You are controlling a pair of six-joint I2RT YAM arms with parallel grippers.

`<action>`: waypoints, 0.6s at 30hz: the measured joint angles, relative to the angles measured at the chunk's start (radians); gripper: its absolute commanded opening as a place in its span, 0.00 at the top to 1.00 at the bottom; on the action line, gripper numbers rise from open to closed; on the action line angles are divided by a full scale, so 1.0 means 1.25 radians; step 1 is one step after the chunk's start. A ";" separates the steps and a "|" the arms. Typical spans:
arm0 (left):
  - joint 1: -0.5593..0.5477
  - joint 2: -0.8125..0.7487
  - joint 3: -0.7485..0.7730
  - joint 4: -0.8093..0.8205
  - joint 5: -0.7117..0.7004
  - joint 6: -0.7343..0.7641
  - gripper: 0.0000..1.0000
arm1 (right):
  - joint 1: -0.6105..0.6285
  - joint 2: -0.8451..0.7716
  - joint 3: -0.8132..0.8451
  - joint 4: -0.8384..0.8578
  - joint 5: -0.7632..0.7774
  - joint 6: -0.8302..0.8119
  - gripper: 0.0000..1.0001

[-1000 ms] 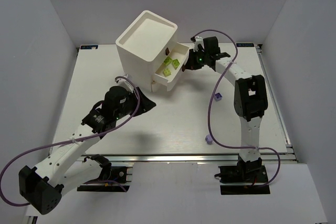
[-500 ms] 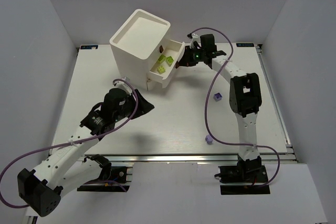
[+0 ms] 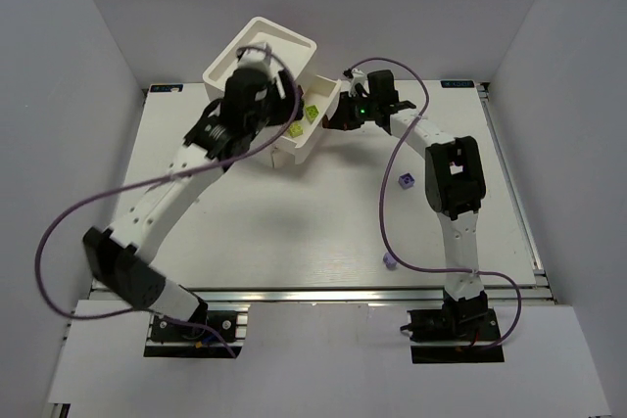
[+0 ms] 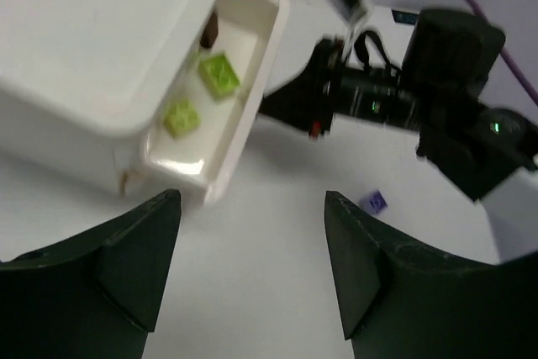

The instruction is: Sort the legos into containers by color

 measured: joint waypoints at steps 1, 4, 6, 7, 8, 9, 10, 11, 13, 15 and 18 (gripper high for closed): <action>0.000 0.059 0.071 -0.003 -0.012 0.033 0.19 | 0.001 0.000 -0.002 -0.004 0.003 -0.002 1.00; 0.003 0.241 0.281 -0.030 -0.047 0.134 0.18 | 0.002 0.000 -0.003 -0.006 0.008 -0.006 1.00; 0.005 0.331 0.377 -0.058 -0.065 0.180 0.18 | 0.002 0.000 -0.003 -0.008 0.010 -0.011 1.00; 0.006 0.370 0.419 -0.077 -0.075 0.198 0.18 | 0.002 0.000 -0.003 -0.009 0.010 -0.013 1.00; 0.006 0.407 0.459 -0.092 -0.086 0.215 0.18 | 0.003 0.000 -0.003 -0.008 0.010 -0.014 1.00; 0.007 0.440 0.491 -0.105 -0.098 0.231 0.18 | 0.005 0.000 -0.003 -0.008 0.010 -0.015 1.00; 0.009 0.463 0.510 -0.116 -0.108 0.243 0.18 | 0.005 0.000 -0.003 -0.008 0.010 -0.015 1.00; 0.010 0.480 0.520 -0.124 -0.116 0.253 0.19 | 0.005 0.000 -0.003 -0.008 0.010 -0.015 1.00; 0.014 0.503 0.525 -0.139 -0.134 0.272 0.19 | 0.005 0.000 -0.003 -0.007 0.010 -0.013 1.00; 0.017 0.515 0.536 -0.143 -0.150 0.283 0.20 | 0.005 0.000 -0.003 -0.004 0.010 -0.010 1.00; 0.023 0.521 0.548 -0.162 -0.161 0.293 0.21 | 0.005 0.000 -0.003 -0.004 0.009 -0.005 1.00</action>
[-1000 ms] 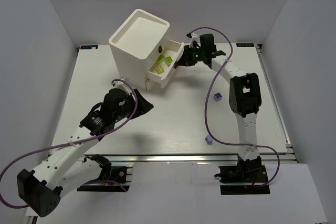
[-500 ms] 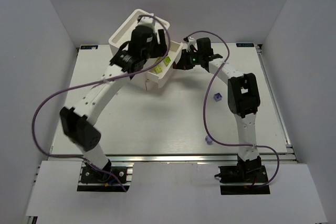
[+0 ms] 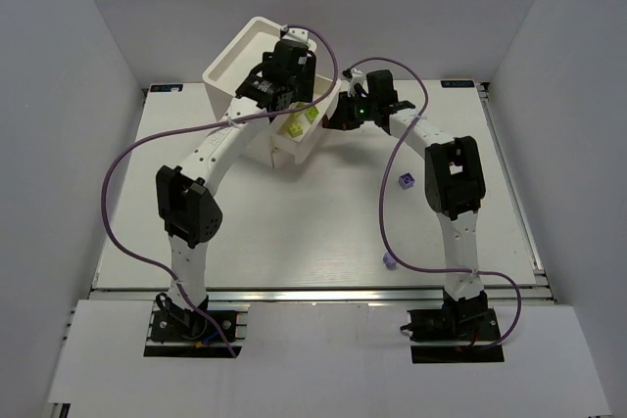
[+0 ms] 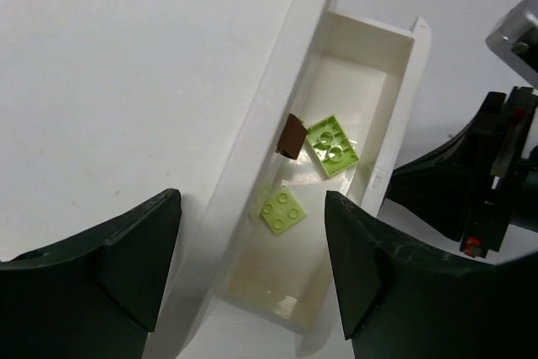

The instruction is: Sort the legos into containers by color

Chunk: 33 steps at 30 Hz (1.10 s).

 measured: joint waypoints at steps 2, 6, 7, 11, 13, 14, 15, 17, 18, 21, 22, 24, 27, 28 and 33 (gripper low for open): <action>0.004 0.006 0.006 -0.007 -0.007 0.004 0.25 | 0.000 0.000 0.000 0.000 0.000 0.002 1.00; 0.011 0.008 0.006 -0.025 -0.008 0.009 0.47 | 0.000 0.000 0.000 0.002 0.000 0.006 1.00; 0.013 0.008 0.006 -0.025 -0.007 0.010 0.50 | 0.000 0.000 0.000 0.002 -0.001 0.006 1.00; 0.016 0.007 0.001 -0.024 0.007 0.019 0.60 | 0.000 0.000 0.000 0.005 -0.006 0.012 1.00; 0.020 -0.003 -0.016 -0.015 0.022 0.021 0.62 | 0.000 0.000 0.000 0.006 -0.013 0.018 1.00; 0.021 -0.009 -0.027 -0.007 0.030 0.023 0.63 | 0.000 0.000 0.000 0.006 -0.017 0.022 1.00; 0.023 -0.013 -0.036 0.002 0.037 0.024 0.63 | 0.000 0.000 0.001 0.008 -0.023 0.027 1.00; 0.027 -0.028 -0.060 0.020 0.054 0.027 0.63 | 0.001 0.000 0.006 0.011 -0.031 0.034 1.00; 0.029 -0.035 -0.073 0.029 0.063 0.028 0.63 | 0.001 0.000 0.011 0.011 -0.035 0.038 1.00; 0.035 -0.051 -0.102 0.053 0.086 0.031 0.63 | 0.003 0.011 0.040 0.011 -0.044 0.048 1.00; 0.036 -0.055 -0.109 0.058 0.092 0.031 0.63 | 0.005 0.019 0.055 0.011 -0.045 0.050 1.00; 0.039 -0.060 -0.117 0.064 0.103 0.033 0.63 | 0.011 0.037 0.081 0.023 -0.045 0.055 1.00; 0.042 -0.064 -0.121 0.065 0.119 0.033 0.62 | 0.027 0.060 0.106 0.040 -0.042 0.065 1.00; 0.043 -0.065 -0.122 0.064 0.125 0.033 0.62 | 0.032 0.068 0.115 0.047 -0.038 0.069 1.00; 0.045 -0.076 -0.142 0.076 0.146 0.031 0.62 | 0.055 0.108 0.139 0.075 -0.032 0.087 1.00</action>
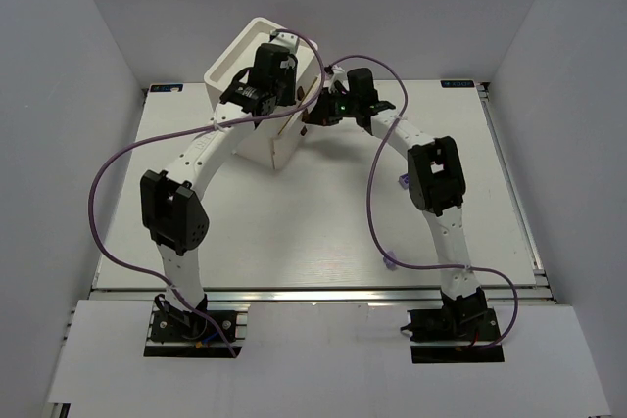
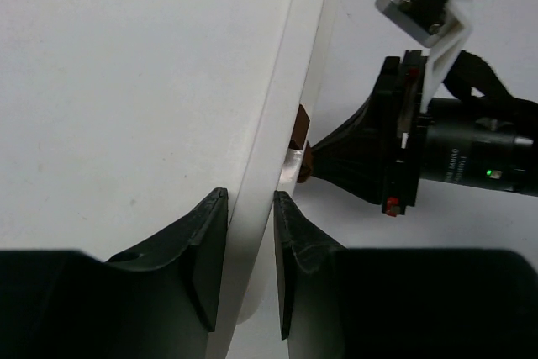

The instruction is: Sort the legos into containers by color

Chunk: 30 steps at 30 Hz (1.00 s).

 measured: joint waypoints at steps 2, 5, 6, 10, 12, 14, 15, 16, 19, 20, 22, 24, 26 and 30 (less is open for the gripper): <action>0.000 -0.009 -0.014 0.009 0.011 -0.002 0.63 | 0.008 0.013 0.006 0.016 0.000 0.006 1.00; 0.000 -0.019 -0.030 0.018 0.027 -0.008 0.63 | 0.014 0.030 0.023 0.040 -0.001 0.016 1.00; 0.000 -0.020 -0.032 0.019 0.030 -0.008 0.63 | 0.015 0.034 0.028 0.049 -0.002 0.021 1.00; 0.001 -0.021 -0.034 0.021 0.030 -0.008 0.62 | 0.012 0.038 0.029 0.064 -0.013 0.030 1.00; 0.001 -0.021 -0.034 0.021 0.031 -0.008 0.61 | 0.010 0.038 0.029 0.069 -0.017 0.031 1.00; 0.001 -0.021 -0.031 0.019 0.031 -0.009 0.60 | 0.009 0.038 0.027 0.076 -0.020 0.031 1.00; 0.001 -0.020 -0.028 0.016 0.031 -0.009 0.59 | 0.008 0.038 0.023 0.081 -0.021 0.029 0.94; 0.001 -0.018 -0.023 0.012 0.031 -0.009 0.57 | 0.007 0.034 0.008 0.098 -0.021 0.028 0.88; 0.001 -0.016 -0.018 0.006 0.032 -0.012 0.54 | -0.002 0.007 -0.076 0.142 -0.027 0.022 0.57; 0.001 -0.016 -0.017 0.005 0.032 -0.013 0.53 | -0.004 0.000 -0.102 0.154 -0.036 0.018 0.53; 0.001 -0.016 -0.017 0.005 0.033 -0.015 0.52 | -0.012 -0.006 -0.136 0.171 -0.062 0.005 0.45; 0.001 -0.016 -0.017 0.005 0.034 -0.016 0.50 | -0.023 -0.006 -0.149 0.177 -0.081 -0.007 0.39; 0.002 -0.016 -0.017 0.005 0.036 -0.020 0.50 | -0.033 -0.006 -0.150 0.181 -0.096 -0.028 0.31; 0.004 -0.016 -0.017 0.005 0.042 -0.021 0.49 | -0.044 -0.005 -0.147 0.184 -0.106 -0.082 0.23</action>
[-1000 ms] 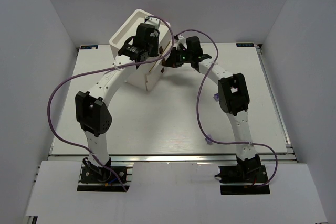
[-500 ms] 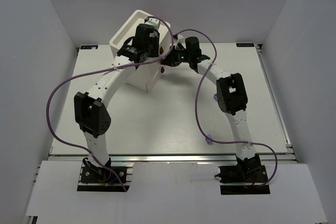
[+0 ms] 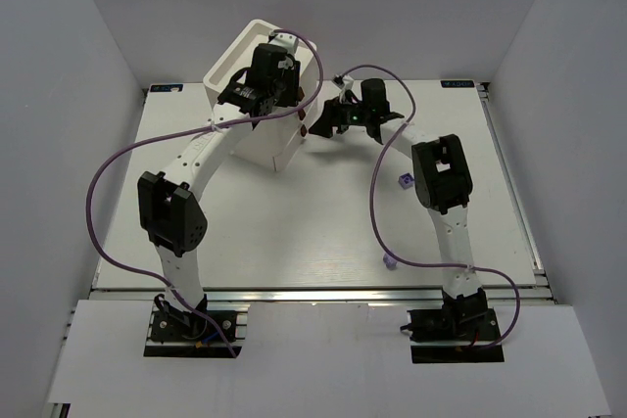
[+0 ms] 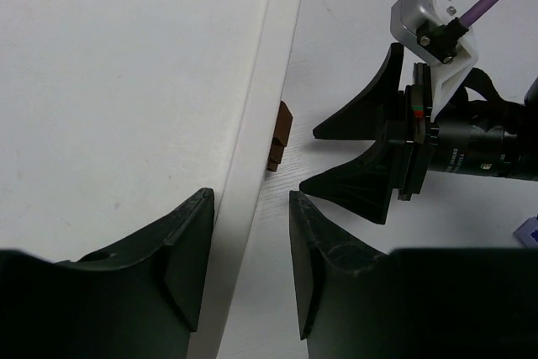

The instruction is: Sort the legos into containers by color

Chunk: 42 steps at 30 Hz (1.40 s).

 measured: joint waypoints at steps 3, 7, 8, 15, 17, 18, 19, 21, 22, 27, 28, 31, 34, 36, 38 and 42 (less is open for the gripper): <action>0.003 0.000 0.000 0.000 0.011 -0.004 0.49 | 0.003 0.012 0.029 -0.004 -0.004 -0.032 0.23; 0.005 0.000 -0.002 0.001 0.019 -0.008 0.49 | 0.012 0.043 0.089 -0.002 -0.011 -0.063 0.24; 0.006 0.000 -0.002 0.001 0.020 -0.008 0.49 | 0.014 0.051 0.098 -0.002 -0.012 -0.067 0.24; 0.008 0.000 -0.002 0.002 0.028 -0.011 0.49 | 0.030 0.085 0.119 -0.007 0.006 -0.095 0.28; 0.008 0.000 -0.002 0.002 0.029 -0.012 0.49 | 0.033 0.090 0.119 -0.009 0.013 -0.105 0.29; 0.009 0.000 -0.002 0.002 0.030 -0.012 0.49 | 0.035 0.093 0.119 -0.009 0.016 -0.107 0.30; 0.009 0.000 -0.002 0.002 0.031 -0.012 0.49 | 0.037 0.096 0.119 -0.009 0.020 -0.108 0.30; 0.009 0.000 -0.002 0.003 0.032 -0.012 0.49 | 0.039 0.100 0.119 -0.009 0.027 -0.111 0.31; 0.009 0.000 -0.002 0.003 0.032 -0.012 0.49 | 0.040 0.102 0.119 -0.009 0.031 -0.113 0.31; 0.010 0.000 -0.002 0.003 0.037 -0.012 0.49 | 0.045 0.117 0.133 -0.009 0.040 -0.121 0.39; 0.010 0.000 -0.002 0.003 0.038 -0.012 0.49 | 0.045 0.121 0.141 -0.009 0.043 -0.121 0.41; 0.011 0.000 -0.002 0.003 0.041 -0.012 0.49 | 0.047 0.132 0.156 -0.008 0.040 -0.119 0.54; 0.012 0.000 -0.002 0.003 0.043 -0.012 0.49 | 0.048 0.135 0.157 -0.008 0.025 -0.106 0.69; 0.012 0.000 -0.002 0.004 0.043 -0.012 0.49 | 0.048 0.135 0.157 -0.006 0.017 -0.100 0.77; 0.012 0.000 -0.002 0.004 0.043 -0.012 0.49 | 0.048 0.135 0.156 -0.004 0.006 -0.092 1.00; 0.012 0.000 -0.002 0.004 0.044 -0.012 0.49 | 0.047 0.134 0.141 0.018 0.001 -0.083 1.00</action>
